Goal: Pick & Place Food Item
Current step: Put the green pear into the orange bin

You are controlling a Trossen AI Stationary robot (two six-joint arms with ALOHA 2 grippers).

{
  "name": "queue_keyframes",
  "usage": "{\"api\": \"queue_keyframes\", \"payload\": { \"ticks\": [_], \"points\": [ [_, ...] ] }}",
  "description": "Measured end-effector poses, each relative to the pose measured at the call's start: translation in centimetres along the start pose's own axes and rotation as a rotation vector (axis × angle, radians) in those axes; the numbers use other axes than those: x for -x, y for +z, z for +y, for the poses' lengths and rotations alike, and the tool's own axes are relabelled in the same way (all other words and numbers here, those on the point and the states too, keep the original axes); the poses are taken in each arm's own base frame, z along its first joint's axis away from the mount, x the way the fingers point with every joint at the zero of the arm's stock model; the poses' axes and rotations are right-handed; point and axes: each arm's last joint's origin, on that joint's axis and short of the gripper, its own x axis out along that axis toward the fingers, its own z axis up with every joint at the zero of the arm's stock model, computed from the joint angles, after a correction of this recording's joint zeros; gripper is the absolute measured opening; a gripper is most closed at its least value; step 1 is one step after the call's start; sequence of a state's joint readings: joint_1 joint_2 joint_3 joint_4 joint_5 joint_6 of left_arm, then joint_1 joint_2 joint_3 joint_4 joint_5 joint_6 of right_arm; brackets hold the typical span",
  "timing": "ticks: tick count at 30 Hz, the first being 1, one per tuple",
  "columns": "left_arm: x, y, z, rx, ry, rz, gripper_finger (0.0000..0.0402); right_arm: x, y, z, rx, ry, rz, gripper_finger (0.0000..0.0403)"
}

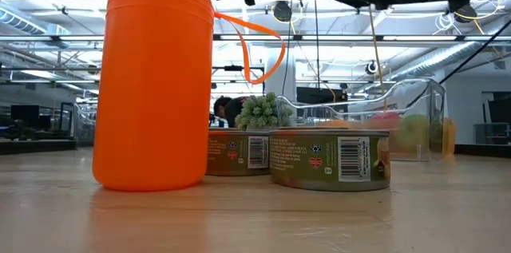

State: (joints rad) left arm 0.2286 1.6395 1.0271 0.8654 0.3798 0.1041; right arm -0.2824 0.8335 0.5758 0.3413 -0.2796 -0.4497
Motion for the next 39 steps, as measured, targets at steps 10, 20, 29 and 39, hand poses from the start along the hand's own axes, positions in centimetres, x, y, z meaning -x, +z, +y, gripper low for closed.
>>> {"api": "queue_keyframes", "payload": {
  "ticks": [10,20,29,39],
  "points": [
    [0.2,-0.1,0.4,0.026,0.002,0.005,0.0267,-3.4,-0.2,1.0,0.386,-0.235,0.044,0.0353],
    [0.2,0.0,0.4,0.030,0.007,0.003,0.0267,-5.6,0.4,2.1,0.532,-0.357,-0.136,0.0354],
    [-0.1,-0.1,-0.4,0.045,-0.008,0.019,0.0270,-6.7,0.4,2.3,0.528,-0.315,-0.235,0.0354],
    [-0.7,-0.1,-1.7,0.126,0.023,0.033,0.0380,-7.1,0.4,2.3,0.426,-0.279,-0.226,0.0287]
  ]
}}
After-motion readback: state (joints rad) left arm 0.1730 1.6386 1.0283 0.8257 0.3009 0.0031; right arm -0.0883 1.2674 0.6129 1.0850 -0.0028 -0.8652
